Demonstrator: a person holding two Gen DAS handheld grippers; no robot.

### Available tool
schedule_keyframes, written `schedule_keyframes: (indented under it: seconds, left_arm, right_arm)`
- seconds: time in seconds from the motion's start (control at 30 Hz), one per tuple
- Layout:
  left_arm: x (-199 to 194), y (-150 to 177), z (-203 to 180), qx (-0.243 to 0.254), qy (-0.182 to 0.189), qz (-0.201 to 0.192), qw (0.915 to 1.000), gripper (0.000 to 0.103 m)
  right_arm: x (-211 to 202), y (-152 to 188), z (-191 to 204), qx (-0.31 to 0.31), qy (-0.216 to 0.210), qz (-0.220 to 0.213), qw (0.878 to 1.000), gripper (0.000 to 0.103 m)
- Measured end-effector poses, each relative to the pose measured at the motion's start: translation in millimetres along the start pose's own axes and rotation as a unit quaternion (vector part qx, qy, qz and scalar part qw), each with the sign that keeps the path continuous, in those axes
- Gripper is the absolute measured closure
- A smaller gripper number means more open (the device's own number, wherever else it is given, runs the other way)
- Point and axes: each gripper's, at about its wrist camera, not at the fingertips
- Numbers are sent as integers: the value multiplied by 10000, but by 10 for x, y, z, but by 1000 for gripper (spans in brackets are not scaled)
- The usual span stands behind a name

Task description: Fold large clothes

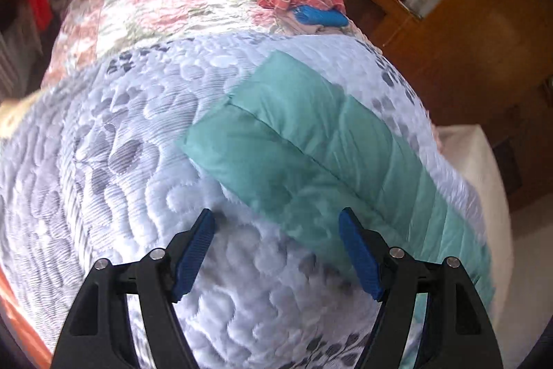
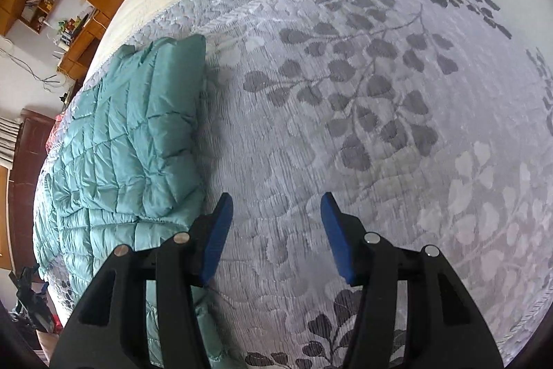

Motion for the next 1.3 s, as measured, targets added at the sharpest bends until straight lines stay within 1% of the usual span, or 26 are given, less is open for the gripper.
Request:
schedule_keyframes:
  seconds: [0.07,0.27,0.33,0.37,0.43,0.47,0.5,0.53,0.63,0.73,0.83,0.9,0.97,1.07,1.17,1.23,1.3]
  left_arm:
    - [62,-55,49,-229,98,43,9997,28]
    - [201,-283,-41,-273,165,-40,9995,29]
    - [224,-328,-63,-281,92,-69,9995,40]
    - [227,-341,-76,-281,41,-106,9995,42]
    - [246,-355,-77,-279,53,-148,9995,61]
    - [244,-357,-82,-267,21,-160,9995,64]
    - [231,-358,-100,-230,10,-201,9995,79]
    - [213,-351,-120,-215,118,-199,9995,89]
    - [152,-358,-192,-198,239,-295,9991,98]
    - [23,-330,-359,-10,460,-424,9980,99]
    - [-170,-257,-634,314,622,-603,9957,99]
    - [-327,-176,-882,586,882,-688,9920,99]
    - [-484,-51,-1182,941,1142,-760,9861,99]
    - [-686,219,-1701,1545,1493,-801,9734,99]
    - [-768,581,-2280,2198,1788,-623,9570,99]
    - [-768,887,-2685,2644,1974,-455,9429,99]
    - [-738,1188,-3018,3045,2011,-397,9302,99]
  right_arm:
    - [35,11,23,-26,23,39,10000,50]
    - [101,28,101,-149,132,122,9997,50]
    - [134,31,108,-136,125,148,9997,50]
    - [144,31,108,-132,133,157,9997,50]
    - [175,42,106,-129,151,188,9996,50]
    - [192,47,104,-133,159,205,9996,50]
    - [204,53,104,-142,172,218,9995,50]
    - [209,56,104,-144,184,226,9995,50]
    - [219,62,102,-138,186,235,9995,50]
    - [189,75,119,-165,184,205,9995,50]
    - [141,81,155,-248,206,156,9994,50]
    - [105,80,184,-292,218,107,9993,50]
    - [58,82,219,-312,177,55,9993,50]
    - [-12,91,311,-413,69,-34,9991,50]
    - [-67,90,419,-531,-53,-102,9985,50]
    - [-78,95,507,-624,-133,-124,9979,50]
    - [-63,95,596,-701,-202,-113,9973,50]
Point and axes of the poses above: each gripper's, at about its wrist camera, not at the fingertips, and x roughly the way its jaws point, z to its left, y to its underside, and after that the axes turned 2 degrees about -y, right-handed
